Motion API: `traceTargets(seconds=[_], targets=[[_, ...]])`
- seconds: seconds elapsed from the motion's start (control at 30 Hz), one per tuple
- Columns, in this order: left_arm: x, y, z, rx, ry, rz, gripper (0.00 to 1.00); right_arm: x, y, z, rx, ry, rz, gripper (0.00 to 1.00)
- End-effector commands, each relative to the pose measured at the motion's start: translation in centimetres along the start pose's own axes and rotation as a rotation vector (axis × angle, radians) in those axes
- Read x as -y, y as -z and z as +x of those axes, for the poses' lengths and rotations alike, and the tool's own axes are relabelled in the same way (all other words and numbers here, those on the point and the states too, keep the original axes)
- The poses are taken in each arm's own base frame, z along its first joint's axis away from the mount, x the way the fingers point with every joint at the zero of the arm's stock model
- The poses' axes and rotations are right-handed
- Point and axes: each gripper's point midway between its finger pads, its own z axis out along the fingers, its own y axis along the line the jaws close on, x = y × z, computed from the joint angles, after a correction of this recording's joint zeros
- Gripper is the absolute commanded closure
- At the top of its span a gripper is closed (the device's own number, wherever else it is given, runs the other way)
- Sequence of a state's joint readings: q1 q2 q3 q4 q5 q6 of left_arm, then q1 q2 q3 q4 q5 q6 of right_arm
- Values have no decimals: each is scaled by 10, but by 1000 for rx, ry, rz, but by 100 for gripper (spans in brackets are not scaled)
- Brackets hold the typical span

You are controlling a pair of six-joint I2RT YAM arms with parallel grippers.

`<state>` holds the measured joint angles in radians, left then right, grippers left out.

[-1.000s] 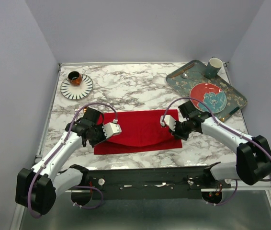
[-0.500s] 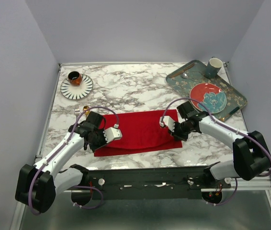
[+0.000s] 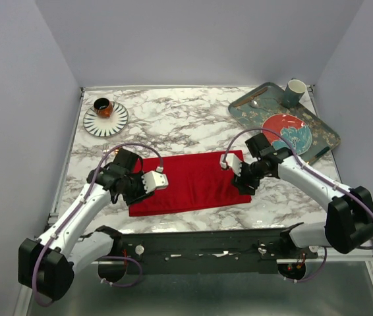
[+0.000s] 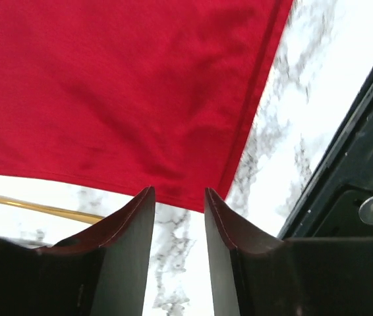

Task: Fold the napkin into a case and place the utensils inside
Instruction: Fold and flatten the napkin at the center of the board, then smooth out the rectangle-folded napkin at the center of the board.

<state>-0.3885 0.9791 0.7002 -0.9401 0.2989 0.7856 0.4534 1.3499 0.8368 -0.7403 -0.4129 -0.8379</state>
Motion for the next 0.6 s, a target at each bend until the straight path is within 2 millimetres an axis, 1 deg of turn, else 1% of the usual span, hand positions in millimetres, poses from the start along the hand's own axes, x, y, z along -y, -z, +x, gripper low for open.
traceTargets(seconds=[0.0, 0.03, 0.07, 0.1, 0.13, 0.17, 0.23, 0.27, 0.3, 0.33, 0.37, 0.43, 0.47, 0.5, 0.53, 0.57], targets=[[-13, 9, -28, 71, -1, -17, 52, 6, 20, -42, 98, -55, -14, 38], [-21, 7, -27, 52, 15, -36, 53, 9, 13, -43, 89, -85, -28, 39], [-26, 0, -24, 21, 38, -26, 55, 19, 15, -53, 101, -99, -9, 40], [-30, -4, -23, 4, 53, -29, 56, 26, 12, -58, 108, -146, 3, 41], [-35, -7, -24, -3, 68, -37, 58, 32, 4, -59, 95, -181, -4, 42], [-43, -14, -21, -22, 89, -46, 60, 42, 3, -67, 103, -200, 10, 43], [-52, -18, -22, -32, 116, -58, 62, 53, -3, -76, 113, -274, 18, 44], [-57, -25, -20, -50, 122, -61, 64, 56, -14, -74, 91, -305, -1, 45], [-60, -28, -19, -62, 123, -61, 65, 64, -13, -82, 106, -330, 14, 45], [-64, -30, -20, -67, 123, -67, 65, 68, -17, -82, 99, -343, 16, 45], [-68, -38, -18, -85, 130, -62, 66, 71, -24, -79, 81, -358, 14, 45], [-74, -44, -16, -107, 131, -62, 66, 79, -30, -72, 49, -367, 43, 45], [-75, -52, -13, -130, 134, -49, 67, 80, -33, -66, 27, -373, 52, 45], [-79, -55, -10, -148, 134, -51, 67, 84, -40, -56, -11, -384, 70, 45], [-83, -58, -13, -152, 130, -53, 68, 83, -44, -47, -35, -393, 70, 45], [-85, -66, -9, -176, 133, -39, 70, 83, -48, -40, -56, -404, 71, 46]])
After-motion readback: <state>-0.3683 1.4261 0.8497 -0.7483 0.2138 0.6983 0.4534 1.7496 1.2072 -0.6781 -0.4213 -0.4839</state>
